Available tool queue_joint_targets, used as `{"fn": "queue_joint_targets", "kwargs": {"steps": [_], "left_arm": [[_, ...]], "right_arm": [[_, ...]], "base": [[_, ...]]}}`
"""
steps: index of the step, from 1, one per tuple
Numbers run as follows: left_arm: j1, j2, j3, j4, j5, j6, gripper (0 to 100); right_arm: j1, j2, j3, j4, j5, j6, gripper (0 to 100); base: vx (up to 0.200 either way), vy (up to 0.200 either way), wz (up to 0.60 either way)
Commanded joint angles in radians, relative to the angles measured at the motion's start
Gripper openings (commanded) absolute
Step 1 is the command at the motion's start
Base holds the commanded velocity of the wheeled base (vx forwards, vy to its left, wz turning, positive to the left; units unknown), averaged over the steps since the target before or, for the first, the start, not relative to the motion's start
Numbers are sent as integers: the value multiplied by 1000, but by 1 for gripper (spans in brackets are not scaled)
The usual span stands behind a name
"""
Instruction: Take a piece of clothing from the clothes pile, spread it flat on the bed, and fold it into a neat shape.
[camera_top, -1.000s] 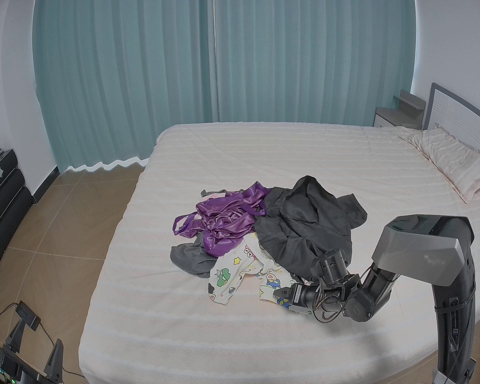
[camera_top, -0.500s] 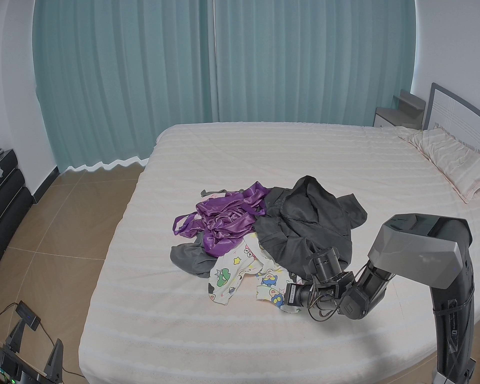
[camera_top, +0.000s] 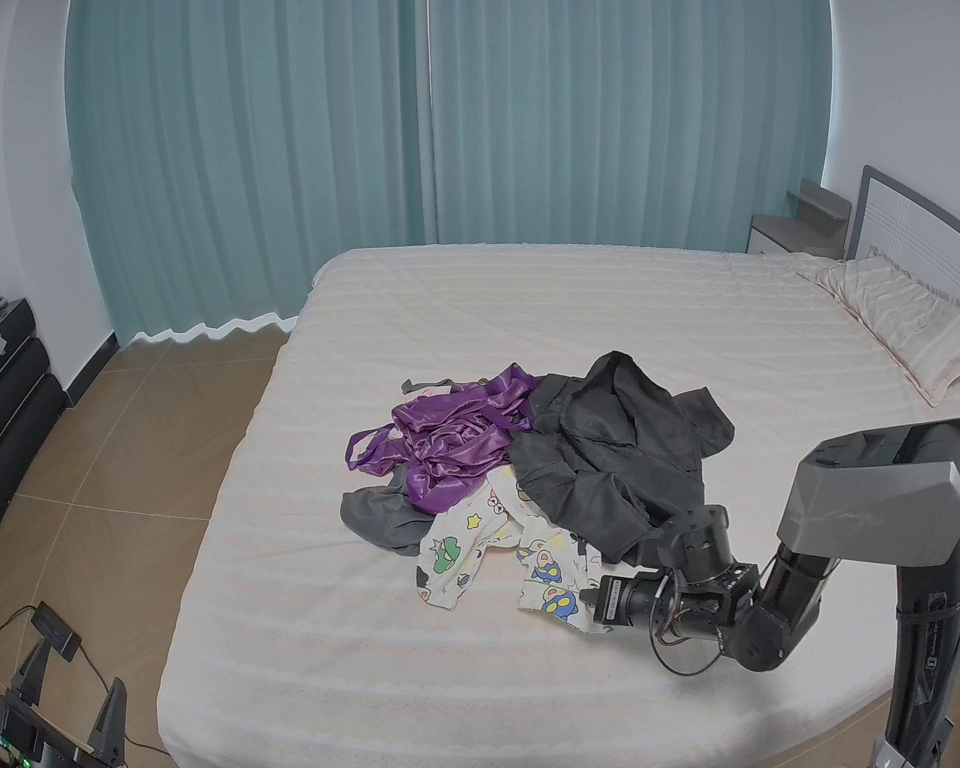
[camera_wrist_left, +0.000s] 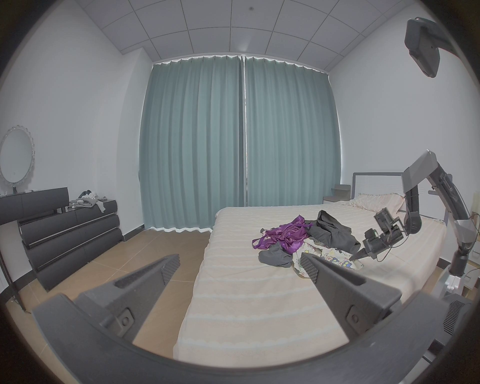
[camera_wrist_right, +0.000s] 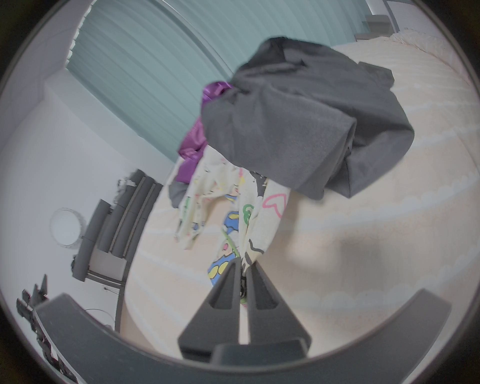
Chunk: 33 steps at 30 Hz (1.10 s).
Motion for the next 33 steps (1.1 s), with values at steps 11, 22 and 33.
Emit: {"fn": "queue_joint_targets", "kwargs": {"steps": [11,22,33], "left_arm": [[0,-18,16,0,0,0,100],[0,-18,16,-3,0,5,100],[-1,-18,-30,-39,-14,-17,100]], "right_arm": [[8,-301,506,-511,149,12,0],[57,-640,531,-500,153,9,0],[66,-849,411,-433,156,6,0]], "base": [[0,0,0],[0,0,0],[0,0,0]]}}
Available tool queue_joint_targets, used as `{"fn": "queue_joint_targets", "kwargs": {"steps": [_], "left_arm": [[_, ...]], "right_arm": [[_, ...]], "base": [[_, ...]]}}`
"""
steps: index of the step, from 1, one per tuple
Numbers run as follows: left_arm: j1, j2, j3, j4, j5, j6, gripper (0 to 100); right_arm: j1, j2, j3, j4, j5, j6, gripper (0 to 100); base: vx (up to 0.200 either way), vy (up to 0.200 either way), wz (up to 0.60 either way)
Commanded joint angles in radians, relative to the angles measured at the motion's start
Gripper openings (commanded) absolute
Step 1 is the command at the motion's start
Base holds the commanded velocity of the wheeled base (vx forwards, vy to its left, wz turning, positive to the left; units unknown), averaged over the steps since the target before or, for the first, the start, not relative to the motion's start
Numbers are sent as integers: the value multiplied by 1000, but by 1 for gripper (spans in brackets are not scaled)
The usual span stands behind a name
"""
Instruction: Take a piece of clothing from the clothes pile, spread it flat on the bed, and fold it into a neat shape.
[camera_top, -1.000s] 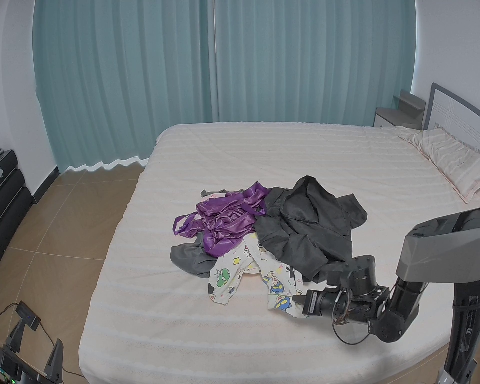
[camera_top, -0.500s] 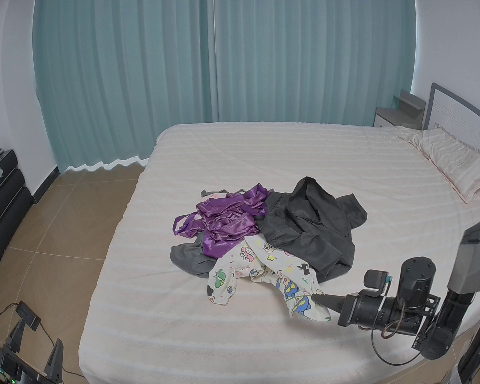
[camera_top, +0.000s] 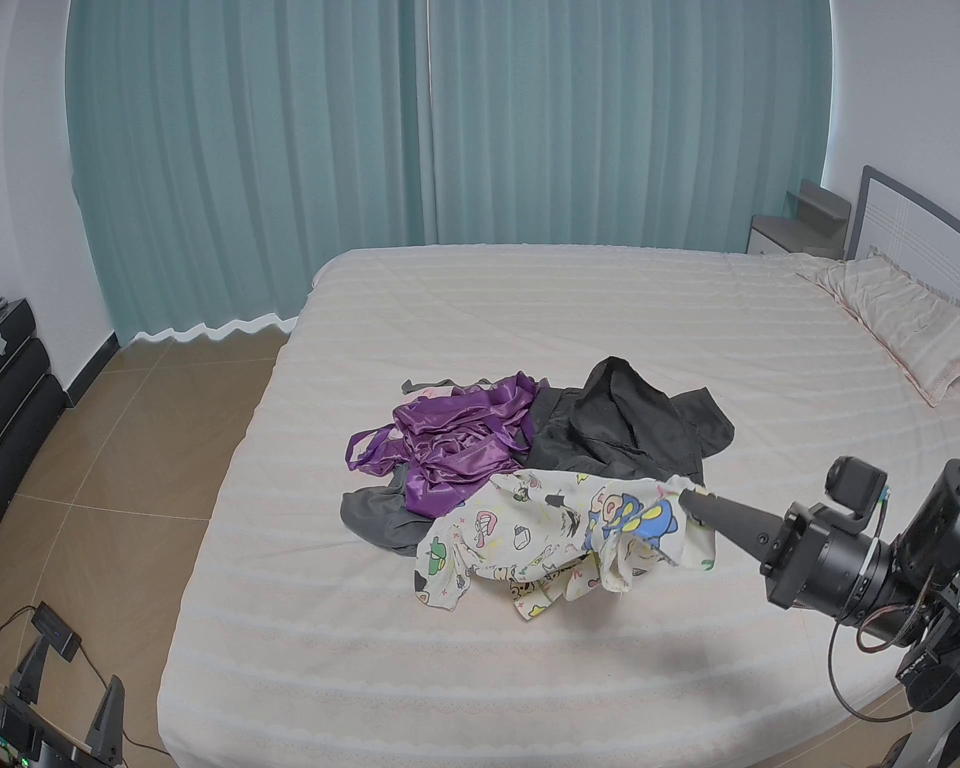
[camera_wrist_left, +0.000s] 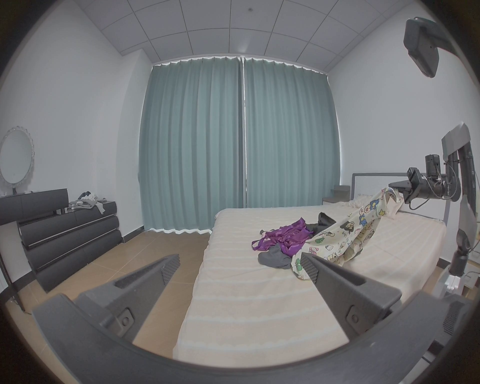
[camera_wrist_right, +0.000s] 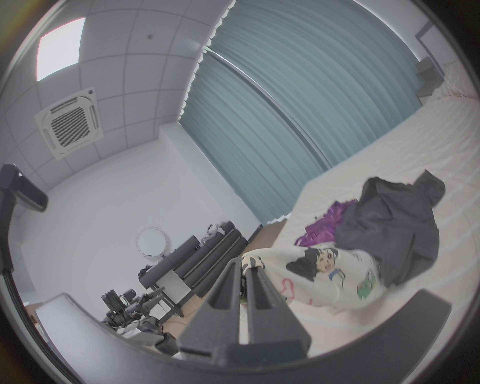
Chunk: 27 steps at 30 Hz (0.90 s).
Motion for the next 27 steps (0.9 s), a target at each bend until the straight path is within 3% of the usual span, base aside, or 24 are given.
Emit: {"fn": "queue_joint_targets", "kwargs": {"steps": [1,2,3,8,11,13,14,15,16,19,21,23,27], "left_arm": [[-4,68,-199,-95,-23,-85,100],[-4,180,-323,-124,-45,-157,100],[-4,222,-344,-122,-60,-167,100],[-43,542,-354,-121,-382,-63,100],[-89,742,-346,-130,-473,-20,100],[-175,898,-350,-138,-480,26,100],[-175,898,-350,-138,-480,26,100],[-239,998,-350,-158,-479,46,100],[-320,1142,-343,-231,-476,49,100],[-417,1348,-338,-383,-473,41,100],[-440,1424,-343,-441,-470,41,100],[-511,1625,-343,-632,-410,34,100],[-624,1800,-350,-819,-309,-100,100]], "right_arm": [[3,-157,-106,88,-1,-1,0],[6,-180,-145,135,-1,-1,0],[6,-186,-160,152,0,-1,0],[3,-183,-260,209,0,1,0],[7,-169,-268,209,-1,1,0],[7,-180,-283,209,0,1,0],[7,-180,-283,209,0,1,0],[7,-183,-295,209,0,1,0],[9,-178,-304,210,0,1,0],[7,-170,-312,209,-3,1,0],[6,-175,-318,209,-1,1,0],[7,-178,-320,210,-1,2,0],[7,-153,-310,209,-4,-4,0]], "base": [[0,0,0],[0,0,0],[0,0,0],[0,0,0],[0,0,0],[0,0,0],[0,0,0],[0,0,0],[0,0,0],[0,0,0],[0,0,0],[0,0,0],[0,0,0]]}}
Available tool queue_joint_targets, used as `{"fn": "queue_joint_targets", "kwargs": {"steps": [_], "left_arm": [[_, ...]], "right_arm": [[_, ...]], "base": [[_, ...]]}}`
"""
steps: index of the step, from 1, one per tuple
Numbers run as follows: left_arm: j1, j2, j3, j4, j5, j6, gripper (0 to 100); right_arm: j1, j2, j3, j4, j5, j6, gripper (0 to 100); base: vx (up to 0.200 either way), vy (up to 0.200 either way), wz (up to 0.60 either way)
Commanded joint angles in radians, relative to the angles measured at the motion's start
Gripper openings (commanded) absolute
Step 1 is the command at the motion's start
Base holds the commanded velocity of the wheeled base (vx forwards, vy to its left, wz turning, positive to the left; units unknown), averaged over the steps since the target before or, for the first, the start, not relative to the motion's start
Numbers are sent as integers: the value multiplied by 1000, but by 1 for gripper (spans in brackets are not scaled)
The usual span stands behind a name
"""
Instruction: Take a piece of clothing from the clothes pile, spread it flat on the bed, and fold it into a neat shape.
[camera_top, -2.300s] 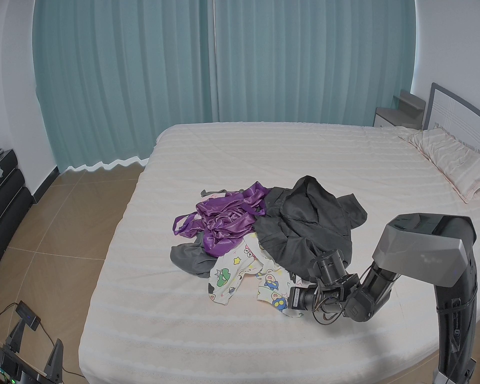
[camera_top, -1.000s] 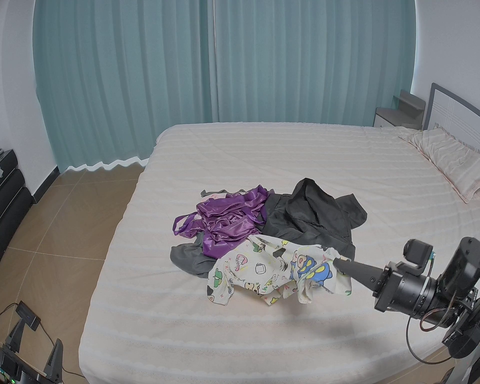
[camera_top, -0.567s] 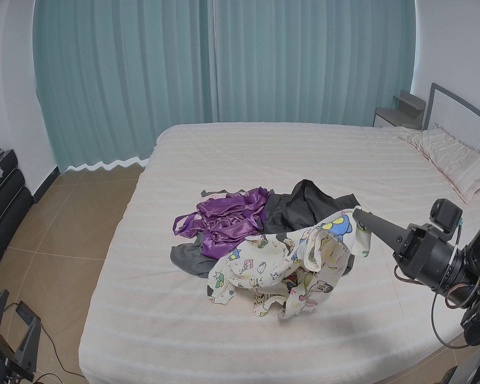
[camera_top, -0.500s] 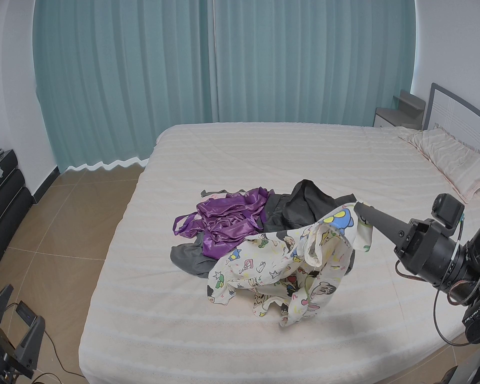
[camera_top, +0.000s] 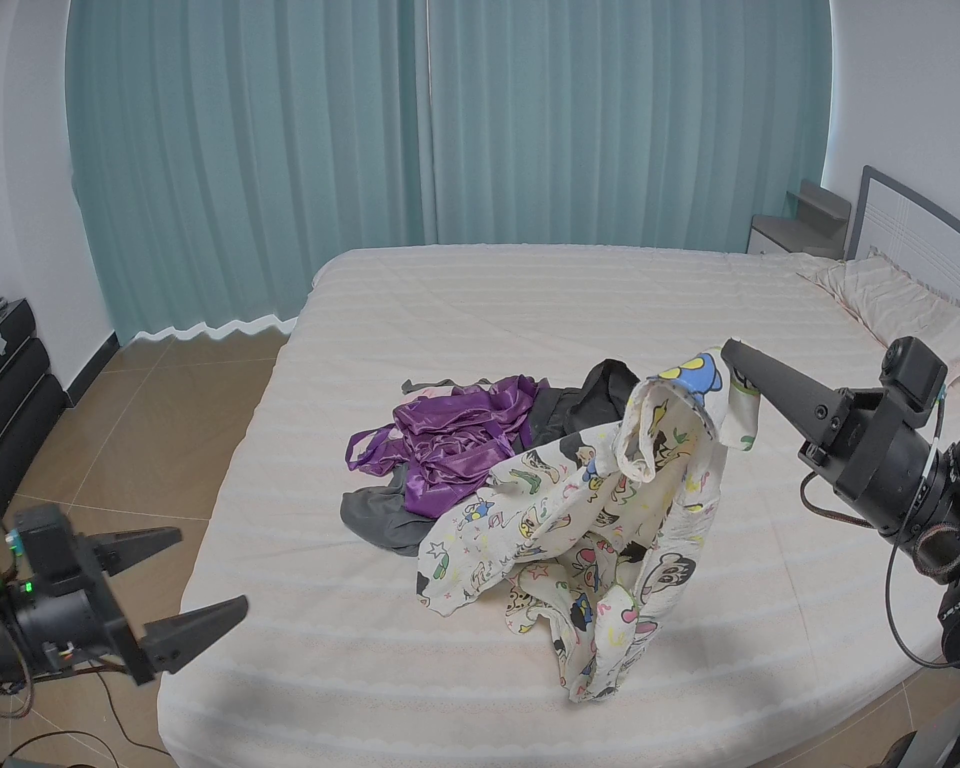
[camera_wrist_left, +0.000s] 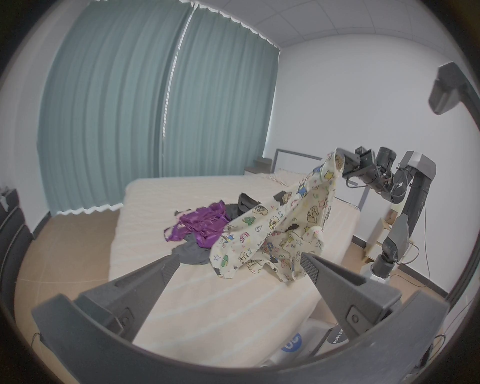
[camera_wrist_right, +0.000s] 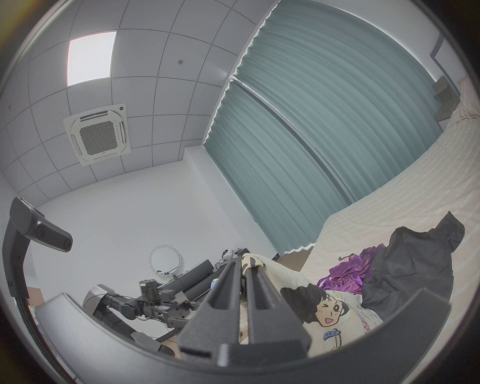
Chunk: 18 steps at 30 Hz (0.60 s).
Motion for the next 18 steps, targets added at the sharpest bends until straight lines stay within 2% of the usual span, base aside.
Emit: {"fn": "queue_joint_targets", "kwargs": {"steps": [1,3,8,12,14,18], "left_arm": [[-390,886,-51,-509,59,-110,100],[-442,981,-79,-610,116,-184,100],[-454,1116,-90,-756,164,-233,100],[-456,1196,-114,-802,173,-299,100],[-453,1231,-134,-820,208,-328,100],[-443,1284,-156,-857,228,-342,100]], "right_arm": [[1,13,-60,27,-4,-5,0],[0,10,-72,26,-6,-4,0],[1,18,-83,26,-4,-7,0],[0,18,-87,26,0,-5,0],[1,19,-87,26,0,-7,0],[1,22,-94,26,0,-7,0]], "base": [[0,0,0],[0,0,0],[0,0,0],[0,0,0],[0,0,0],[0,0,0]]}}
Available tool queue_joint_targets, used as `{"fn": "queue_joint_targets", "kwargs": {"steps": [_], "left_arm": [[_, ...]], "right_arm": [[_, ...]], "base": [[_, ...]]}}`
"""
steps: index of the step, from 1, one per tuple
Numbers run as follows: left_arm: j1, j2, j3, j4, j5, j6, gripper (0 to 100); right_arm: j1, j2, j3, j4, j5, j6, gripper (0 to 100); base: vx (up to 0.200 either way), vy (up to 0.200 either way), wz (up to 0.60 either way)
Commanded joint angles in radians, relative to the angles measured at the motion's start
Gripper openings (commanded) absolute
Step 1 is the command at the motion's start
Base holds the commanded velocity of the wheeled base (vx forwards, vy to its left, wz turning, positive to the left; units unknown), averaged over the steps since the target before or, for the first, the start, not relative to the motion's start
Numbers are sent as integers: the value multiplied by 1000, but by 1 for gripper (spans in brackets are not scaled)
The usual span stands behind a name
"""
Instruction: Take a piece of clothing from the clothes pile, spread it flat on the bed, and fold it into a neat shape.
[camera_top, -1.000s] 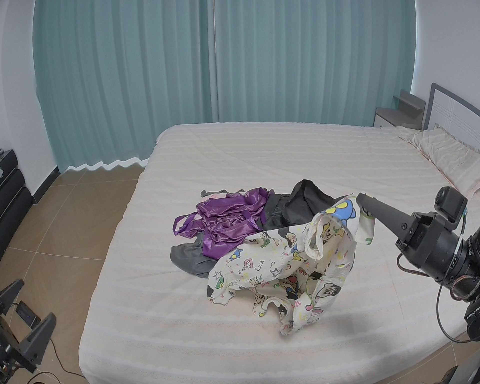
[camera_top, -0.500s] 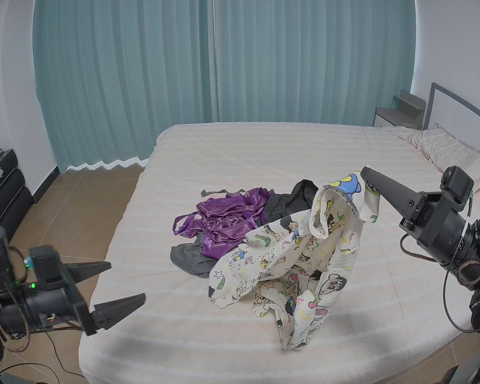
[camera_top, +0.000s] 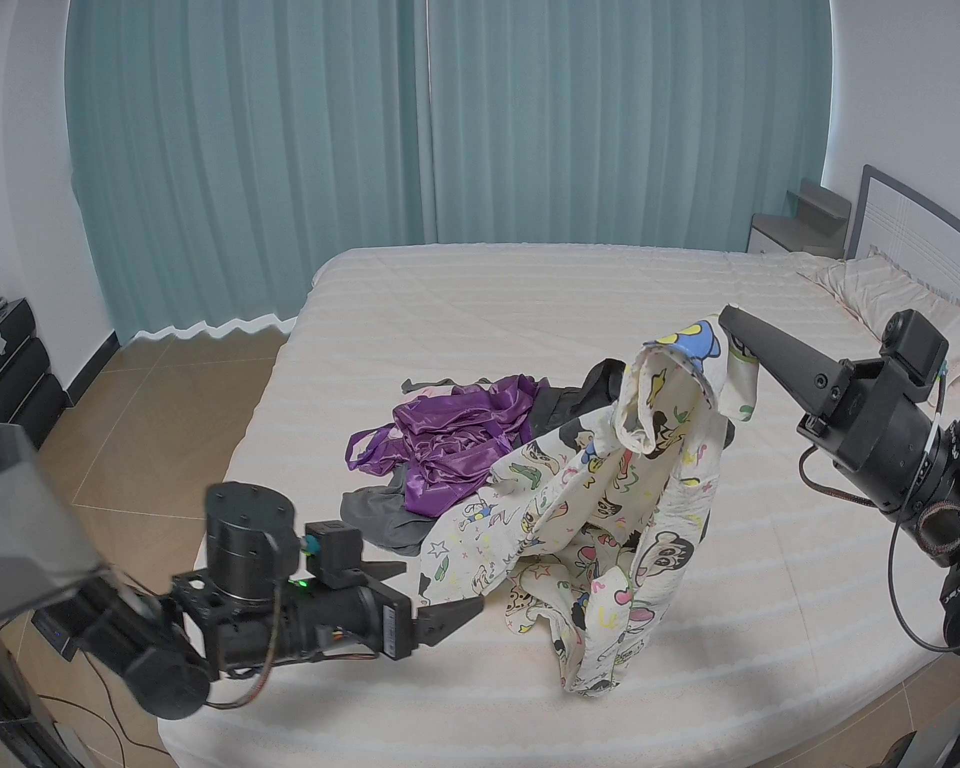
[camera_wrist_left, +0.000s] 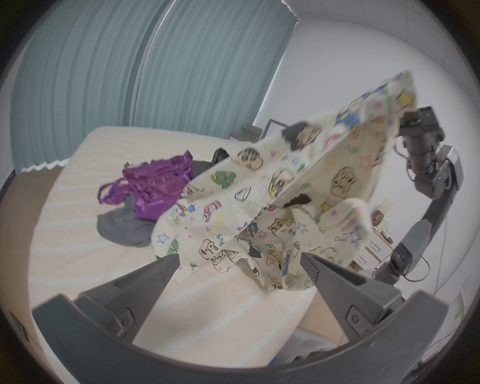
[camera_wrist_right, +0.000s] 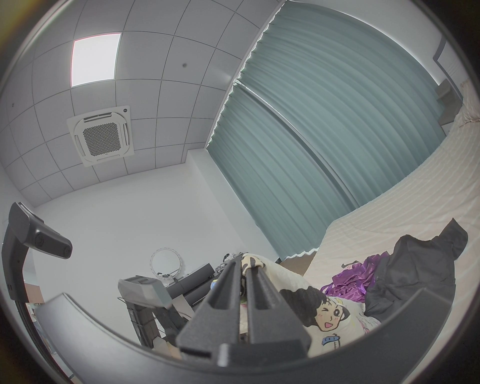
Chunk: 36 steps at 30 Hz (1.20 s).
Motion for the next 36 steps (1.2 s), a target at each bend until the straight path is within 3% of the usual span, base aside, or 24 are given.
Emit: {"fn": "queue_joint_targets", "kwargs": {"steps": [1,9,13,17,31,32,36], "left_arm": [[-101,397,-76,-200,81,-110,100],[-81,478,-130,-240,94,-113,100],[-78,515,-179,-306,196,-144,100],[-67,549,-209,-336,226,-181,100],[-34,731,-420,-339,236,-241,100],[-32,737,-423,-339,246,-241,0],[-31,730,-410,-339,295,-242,0]], "right_arm": [[1,15,-34,5,2,-2,0],[-1,30,-43,5,-4,0,0],[1,27,-43,5,-1,0,0],[1,32,-43,5,-1,0,0],[-4,21,-66,3,-6,1,0],[-8,23,-63,3,-6,1,0],[-21,24,-57,2,-6,3,0]], "base": [[0,0,0],[0,0,0],[0,0,0],[0,0,0],[0,0,0],[0,0,0],[0,0,0]]}}
